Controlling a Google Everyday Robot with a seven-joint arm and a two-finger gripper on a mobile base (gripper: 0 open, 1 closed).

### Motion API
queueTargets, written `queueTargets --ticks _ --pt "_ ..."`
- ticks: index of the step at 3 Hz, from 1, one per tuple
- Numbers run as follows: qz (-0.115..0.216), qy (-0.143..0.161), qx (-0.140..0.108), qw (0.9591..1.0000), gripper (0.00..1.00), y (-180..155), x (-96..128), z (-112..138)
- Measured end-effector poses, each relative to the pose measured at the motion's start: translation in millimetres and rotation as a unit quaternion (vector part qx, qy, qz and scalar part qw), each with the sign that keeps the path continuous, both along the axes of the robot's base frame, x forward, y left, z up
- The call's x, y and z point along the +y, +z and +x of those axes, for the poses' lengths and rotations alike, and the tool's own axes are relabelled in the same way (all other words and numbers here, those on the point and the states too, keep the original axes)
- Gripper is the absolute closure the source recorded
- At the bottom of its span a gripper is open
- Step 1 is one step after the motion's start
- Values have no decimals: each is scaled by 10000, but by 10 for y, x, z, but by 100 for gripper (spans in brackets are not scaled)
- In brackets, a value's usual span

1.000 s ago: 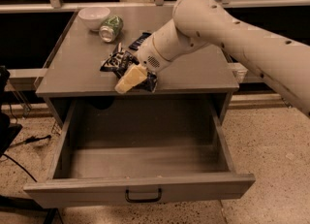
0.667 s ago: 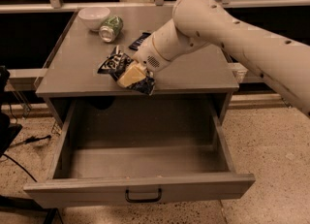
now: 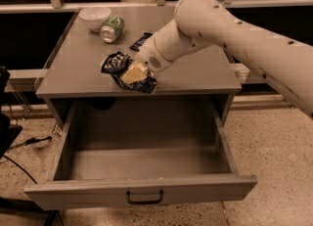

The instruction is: Place blue chip bag into top drawer

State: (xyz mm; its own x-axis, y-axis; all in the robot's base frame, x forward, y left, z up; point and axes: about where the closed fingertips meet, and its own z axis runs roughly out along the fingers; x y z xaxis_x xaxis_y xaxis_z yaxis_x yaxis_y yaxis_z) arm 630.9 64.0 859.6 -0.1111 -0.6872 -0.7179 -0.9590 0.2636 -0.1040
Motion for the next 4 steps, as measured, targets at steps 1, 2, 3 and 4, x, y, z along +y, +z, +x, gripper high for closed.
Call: queueTargets --ticks 1,2,3,4 --pt "0 0 0 10000 100 0 0 0" --pt "0 1 0 10000 100 0 1 0" --pt "86 116 -18 9999 100 71 -6 -106" --pt "150 191 -24 9997 100 163 -59 -271"
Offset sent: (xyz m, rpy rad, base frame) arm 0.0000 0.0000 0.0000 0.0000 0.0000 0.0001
